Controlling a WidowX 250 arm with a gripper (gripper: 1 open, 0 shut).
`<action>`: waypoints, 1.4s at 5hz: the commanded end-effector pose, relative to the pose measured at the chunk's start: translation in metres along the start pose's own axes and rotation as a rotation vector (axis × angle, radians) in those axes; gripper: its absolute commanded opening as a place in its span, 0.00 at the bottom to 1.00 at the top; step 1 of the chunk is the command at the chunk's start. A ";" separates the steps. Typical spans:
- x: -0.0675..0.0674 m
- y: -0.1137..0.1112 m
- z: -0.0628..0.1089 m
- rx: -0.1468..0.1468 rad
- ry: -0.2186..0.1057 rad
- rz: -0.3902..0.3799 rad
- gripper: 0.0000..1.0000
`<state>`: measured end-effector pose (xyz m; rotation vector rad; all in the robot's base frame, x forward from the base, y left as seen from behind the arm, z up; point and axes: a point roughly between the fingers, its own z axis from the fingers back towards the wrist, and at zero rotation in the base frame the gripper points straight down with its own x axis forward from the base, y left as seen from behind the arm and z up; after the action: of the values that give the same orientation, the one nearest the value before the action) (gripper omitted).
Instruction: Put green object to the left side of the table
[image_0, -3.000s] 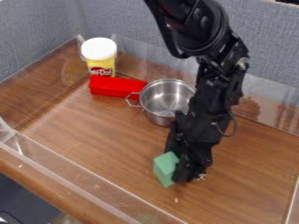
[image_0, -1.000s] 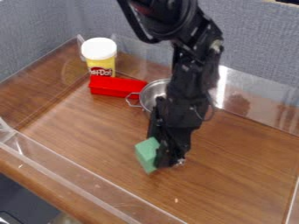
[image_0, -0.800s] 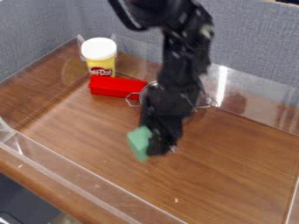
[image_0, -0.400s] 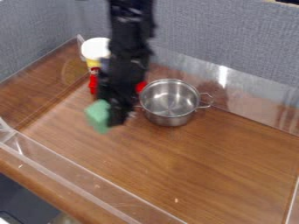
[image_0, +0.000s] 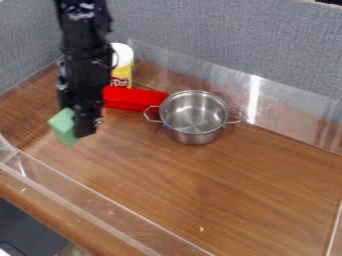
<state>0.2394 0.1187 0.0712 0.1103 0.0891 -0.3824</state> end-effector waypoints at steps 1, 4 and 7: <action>0.007 0.006 -0.001 0.039 -0.044 -0.004 0.00; 0.025 0.002 -0.029 0.037 -0.077 -0.048 0.00; 0.026 0.004 -0.017 0.039 -0.110 -0.045 1.00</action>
<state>0.2549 0.1103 0.0310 0.0822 0.0437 -0.4435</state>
